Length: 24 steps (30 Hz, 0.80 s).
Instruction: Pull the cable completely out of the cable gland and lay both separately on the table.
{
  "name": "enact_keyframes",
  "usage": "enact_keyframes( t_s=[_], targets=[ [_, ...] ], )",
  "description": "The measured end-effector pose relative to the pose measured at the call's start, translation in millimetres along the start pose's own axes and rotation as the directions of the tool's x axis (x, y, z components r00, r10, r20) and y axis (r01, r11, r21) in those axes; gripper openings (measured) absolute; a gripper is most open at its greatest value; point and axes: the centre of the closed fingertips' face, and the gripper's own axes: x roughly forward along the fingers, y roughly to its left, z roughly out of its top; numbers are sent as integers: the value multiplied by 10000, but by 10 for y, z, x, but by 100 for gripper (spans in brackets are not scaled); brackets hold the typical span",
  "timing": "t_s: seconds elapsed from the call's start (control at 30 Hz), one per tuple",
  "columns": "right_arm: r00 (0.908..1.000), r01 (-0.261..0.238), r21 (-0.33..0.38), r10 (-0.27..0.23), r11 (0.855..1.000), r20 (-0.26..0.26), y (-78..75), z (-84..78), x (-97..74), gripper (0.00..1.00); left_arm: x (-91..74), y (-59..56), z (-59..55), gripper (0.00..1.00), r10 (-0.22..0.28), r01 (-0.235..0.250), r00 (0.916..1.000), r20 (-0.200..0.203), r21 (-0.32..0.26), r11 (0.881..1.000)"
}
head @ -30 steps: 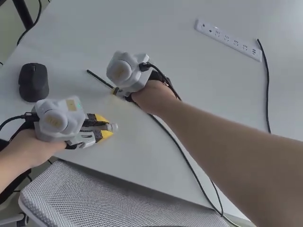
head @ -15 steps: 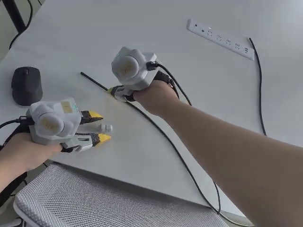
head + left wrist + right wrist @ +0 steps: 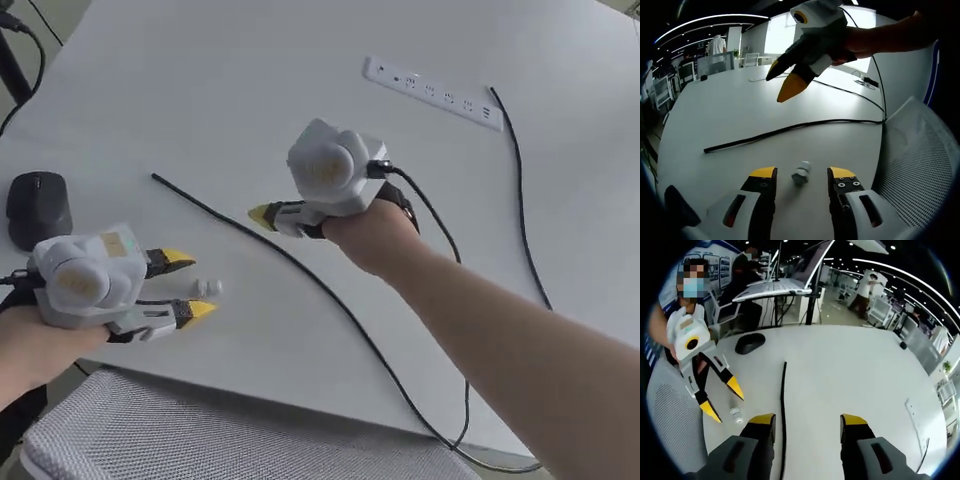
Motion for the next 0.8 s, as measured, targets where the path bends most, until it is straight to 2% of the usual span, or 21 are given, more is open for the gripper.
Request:
enact_keyframes(
  t_s=[0.13, 0.23, 0.47, 0.5, 0.6, 0.73, 0.8],
  targets=[
    [9991, 423, 508, -426, 9978, 51, -132, -236, -233, 53, -22, -38, 23, 46, 0, 0, 10000, 4, -9, 10000],
    [9971, 671, 987, -702, 9928, 282, -212, -333, -407, 54, -41, -59, 54, 50, 23, -23, 10000, 11, -49, 10000],
    [9906, 1147, 1476, -1243, 9824, 576, -223, -560, -879, 57, -135, -65, 145, 58, 183, -183, 9998, 71, -114, 9998],
    [9879, 1295, 1703, -1419, 9768, 625, -228, -638, -992, 58, -151, -63, 153, 58, 191, -190, 9998, 79, -128, 9997],
    [9841, 1519, 1962, -1667, 9687, 613, -230, -773, -1160, 59, -208, -61, 176, 60, 252, -250, 9996, 88, -164, 9996],
    [9739, 1839, 2795, -2132, 9424, 781, -200, -966, -1454, 60, -297, -68, 223, 62, 345, -342, 9993, 157, -235, 9991],
    [9691, 2005, 2907, -2329, 9356, 809, -170, -1069, -1583, 61, -345, -83, 263, 64, 371, -355, 9988, 317, -493, 9982]
  ],
)
